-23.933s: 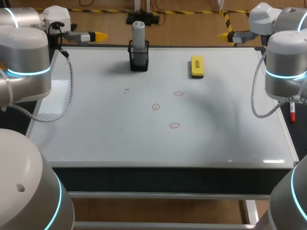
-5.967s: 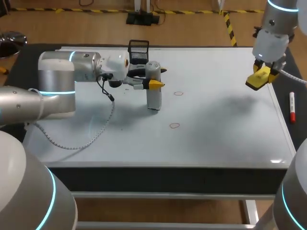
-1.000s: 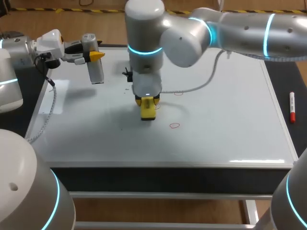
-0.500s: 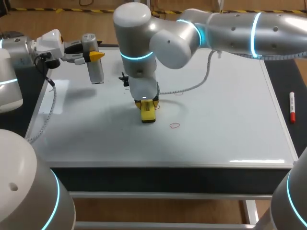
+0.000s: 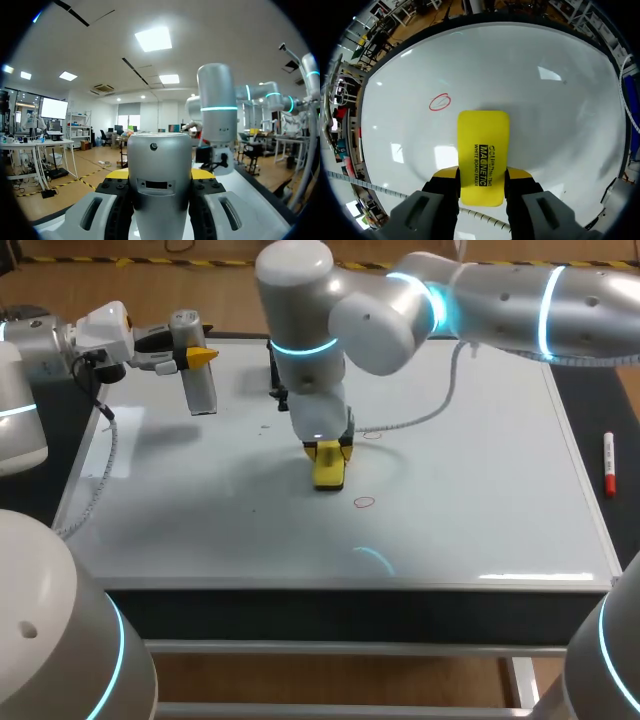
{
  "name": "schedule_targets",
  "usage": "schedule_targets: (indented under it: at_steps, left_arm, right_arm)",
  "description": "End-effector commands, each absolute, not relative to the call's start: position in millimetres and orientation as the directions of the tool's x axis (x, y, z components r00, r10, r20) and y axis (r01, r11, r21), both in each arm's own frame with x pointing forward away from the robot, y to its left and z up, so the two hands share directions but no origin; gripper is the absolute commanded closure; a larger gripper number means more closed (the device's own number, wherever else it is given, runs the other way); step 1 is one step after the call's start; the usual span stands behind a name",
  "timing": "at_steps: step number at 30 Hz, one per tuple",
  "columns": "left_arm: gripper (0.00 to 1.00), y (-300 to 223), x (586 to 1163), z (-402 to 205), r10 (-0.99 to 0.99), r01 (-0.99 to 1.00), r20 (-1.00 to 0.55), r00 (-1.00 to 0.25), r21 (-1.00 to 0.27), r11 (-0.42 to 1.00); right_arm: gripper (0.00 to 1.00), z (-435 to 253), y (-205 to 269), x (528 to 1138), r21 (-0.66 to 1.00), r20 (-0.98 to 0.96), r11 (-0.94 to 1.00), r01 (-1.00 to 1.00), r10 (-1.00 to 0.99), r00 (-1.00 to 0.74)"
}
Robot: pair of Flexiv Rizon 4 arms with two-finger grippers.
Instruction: Pick up the inspection probe, press it on each red-marked spot on the whiteboard one by one, put down the probe, pick up the eraser, and wipe off all the red marks.
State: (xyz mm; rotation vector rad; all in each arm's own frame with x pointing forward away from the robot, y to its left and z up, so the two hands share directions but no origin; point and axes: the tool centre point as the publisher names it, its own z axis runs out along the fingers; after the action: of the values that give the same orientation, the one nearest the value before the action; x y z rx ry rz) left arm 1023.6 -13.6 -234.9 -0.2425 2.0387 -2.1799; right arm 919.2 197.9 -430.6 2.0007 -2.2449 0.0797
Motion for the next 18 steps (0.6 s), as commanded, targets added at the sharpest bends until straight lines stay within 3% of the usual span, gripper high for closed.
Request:
schedule_targets:
  at_steps: [1,18]
  left_arm:
    - [1.0,-13,1023,-234,-0.217,-0.003,0.017,-0.976,-0.998,-0.067]
    - [1.0,-13,1023,-234,-0.217,-0.003,0.017,-0.976,-0.998,-0.067]
  right_arm:
    - [1.0,-443,183,920,0.044,0.133,0.126,-0.991,-0.984,-0.119]
    - [1.0,-417,156,924,-0.018,0.107,0.2,-0.98,-0.974,-0.201]
